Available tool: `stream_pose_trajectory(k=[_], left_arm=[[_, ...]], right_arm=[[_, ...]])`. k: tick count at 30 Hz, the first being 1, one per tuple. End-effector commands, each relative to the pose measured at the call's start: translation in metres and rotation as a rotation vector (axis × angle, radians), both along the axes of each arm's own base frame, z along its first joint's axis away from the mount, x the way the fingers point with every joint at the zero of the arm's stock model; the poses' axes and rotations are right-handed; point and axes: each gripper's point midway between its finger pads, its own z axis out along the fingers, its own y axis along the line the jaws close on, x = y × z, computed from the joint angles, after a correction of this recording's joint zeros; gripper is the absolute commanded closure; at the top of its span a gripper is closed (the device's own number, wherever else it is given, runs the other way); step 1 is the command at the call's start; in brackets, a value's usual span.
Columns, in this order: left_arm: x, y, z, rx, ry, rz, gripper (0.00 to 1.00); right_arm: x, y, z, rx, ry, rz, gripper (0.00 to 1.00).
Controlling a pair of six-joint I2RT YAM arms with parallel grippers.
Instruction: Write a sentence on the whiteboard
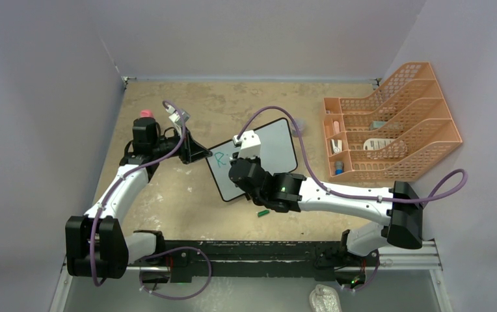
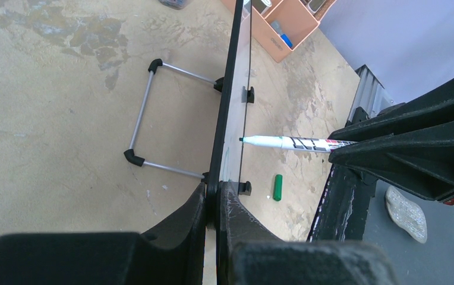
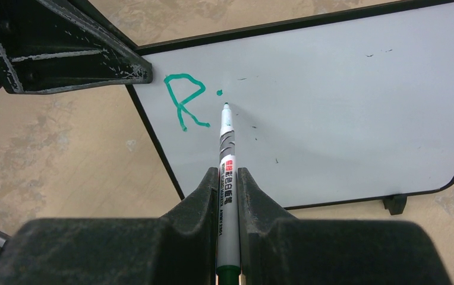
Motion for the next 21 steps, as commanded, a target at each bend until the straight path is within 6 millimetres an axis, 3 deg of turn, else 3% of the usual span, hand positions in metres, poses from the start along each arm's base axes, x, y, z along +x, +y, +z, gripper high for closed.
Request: stream_pose_trajectory(k=[1, 21], left_arm=[[0.008, 0.0, 0.011, 0.016, -0.06, -0.004, 1.0], [0.008, 0.0, 0.01, 0.015, -0.054, -0.005, 1.0]], right_arm=[[-0.001, 0.001, 0.011, 0.042, -0.012, -0.013, 1.0], [0.002, 0.014, 0.017, 0.055, -0.028, 0.01, 1.0]])
